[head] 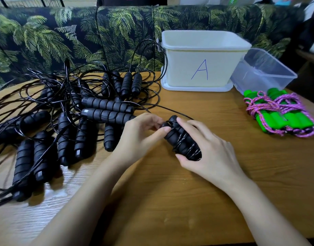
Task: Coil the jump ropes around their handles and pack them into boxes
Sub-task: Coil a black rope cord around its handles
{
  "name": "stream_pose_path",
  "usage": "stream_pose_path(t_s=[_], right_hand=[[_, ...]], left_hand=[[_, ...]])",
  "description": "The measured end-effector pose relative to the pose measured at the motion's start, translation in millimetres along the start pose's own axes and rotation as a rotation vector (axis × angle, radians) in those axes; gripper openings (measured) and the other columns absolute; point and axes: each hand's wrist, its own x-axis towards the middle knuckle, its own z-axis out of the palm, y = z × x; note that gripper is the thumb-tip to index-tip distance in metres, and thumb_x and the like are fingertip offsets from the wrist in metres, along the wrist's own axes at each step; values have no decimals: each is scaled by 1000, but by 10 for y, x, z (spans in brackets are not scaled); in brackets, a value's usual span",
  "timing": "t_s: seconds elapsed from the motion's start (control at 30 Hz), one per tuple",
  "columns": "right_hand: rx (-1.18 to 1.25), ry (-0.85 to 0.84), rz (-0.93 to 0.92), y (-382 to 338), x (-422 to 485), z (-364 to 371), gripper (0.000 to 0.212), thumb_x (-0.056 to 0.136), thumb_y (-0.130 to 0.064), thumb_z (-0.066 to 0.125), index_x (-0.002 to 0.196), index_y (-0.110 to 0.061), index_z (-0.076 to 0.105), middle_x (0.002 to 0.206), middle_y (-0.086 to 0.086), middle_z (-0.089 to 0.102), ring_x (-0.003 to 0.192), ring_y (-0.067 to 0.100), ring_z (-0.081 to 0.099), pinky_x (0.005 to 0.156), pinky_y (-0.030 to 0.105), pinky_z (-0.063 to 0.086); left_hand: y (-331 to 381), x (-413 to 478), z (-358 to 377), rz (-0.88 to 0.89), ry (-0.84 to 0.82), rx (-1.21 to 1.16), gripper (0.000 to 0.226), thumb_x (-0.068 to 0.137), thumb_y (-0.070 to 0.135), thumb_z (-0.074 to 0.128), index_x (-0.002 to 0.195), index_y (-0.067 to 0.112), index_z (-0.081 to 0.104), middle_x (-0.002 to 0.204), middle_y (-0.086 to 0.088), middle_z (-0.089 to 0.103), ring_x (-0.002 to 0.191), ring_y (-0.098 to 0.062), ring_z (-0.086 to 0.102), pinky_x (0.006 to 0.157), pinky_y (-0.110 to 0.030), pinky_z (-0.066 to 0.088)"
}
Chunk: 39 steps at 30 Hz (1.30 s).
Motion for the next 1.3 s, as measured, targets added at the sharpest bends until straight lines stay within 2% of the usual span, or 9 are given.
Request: stream_pose_path(t_s=[0.2, 0.3, 0.37, 0.57, 0.9, 1.1, 1.17, 1.23, 1.3], right_hand=[[55, 38, -32, 3, -11, -1, 82, 71, -62, 54, 149, -46, 31, 139, -23, 45, 101, 10, 63, 63, 36, 58], [50, 19, -34, 3, -8, -6, 84, 71, -63, 53, 149, -48, 29, 139, -25, 43, 101, 9, 63, 64, 34, 56], [31, -10, -33, 6, 9, -2, 83, 71, -64, 53, 149, -49, 28, 139, -26, 42, 101, 8, 62, 66, 33, 55], [73, -78, -18, 2, 66, -34, 80, 74, -54, 70, 142, -52, 28, 139, -29, 39, 103, 8, 60, 74, 35, 54], [20, 22, -51, -40, 26, 14, 75, 69, -47, 76, 135, -46, 41, 132, -23, 47, 103, 9, 59, 59, 32, 53], [203, -35, 26, 32, 76, -36, 76, 72, -56, 66, 142, -50, 35, 142, -30, 42, 120, 1, 52, 87, 39, 55], [114, -111, 42, 19, 83, -85, 83, 74, -63, 63, 147, -53, 25, 153, -30, 26, 134, 2, 36, 92, 42, 51], [-147, -166, 53, -33, 74, -112, 95, 72, -74, 61, 151, -50, 13, 160, -22, 7, 141, 11, 18, 91, 42, 47], [-293, -125, 61, -102, 45, -78, 108, 69, -74, 66, 154, -38, 11, 158, -11, 17, 137, 19, 30, 85, 39, 52]], left_hand=[[-4, 2, -21, 117, -56, 42, 25, 92, 34, 62, 93, 10, 69, 90, -1, 65, 85, -19, 62, 78, -25, 49], [-24, 6, -33, 106, -87, 31, 29, 93, 36, 60, 89, 10, 69, 87, -4, 65, 83, -23, 62, 76, -40, 51], [-65, 15, -42, 47, -106, 23, 31, 93, 41, 58, 88, 13, 70, 87, -2, 66, 84, -23, 63, 78, -46, 51], [-110, 8, -16, -168, -50, -216, 17, 85, 40, 74, 89, 24, 77, 92, -2, 76, 91, -17, 70, 88, -38, 55], [-58, 9, -102, -367, -243, -443, 26, 88, 28, 62, 100, 8, 75, 101, -15, 74, 100, -26, 68, 99, -41, 52], [2, -6, 113, -345, -193, -366, 37, 105, 34, 41, 124, 12, 63, 117, -6, 71, 114, -18, 65, 99, -38, 52], [27, 4, 142, -407, -199, -485, 38, 105, 32, 40, 127, 11, 62, 119, -7, 71, 116, -20, 65, 103, -40, 49], [30, -1, 149, -464, -178, -577, 39, 103, 32, 44, 125, 8, 64, 117, -10, 72, 113, -22, 66, 104, -39, 48], [4, -11, 160, -462, -167, -624, 38, 101, 30, 47, 124, 5, 65, 116, -12, 72, 111, -22, 67, 101, -36, 50]])
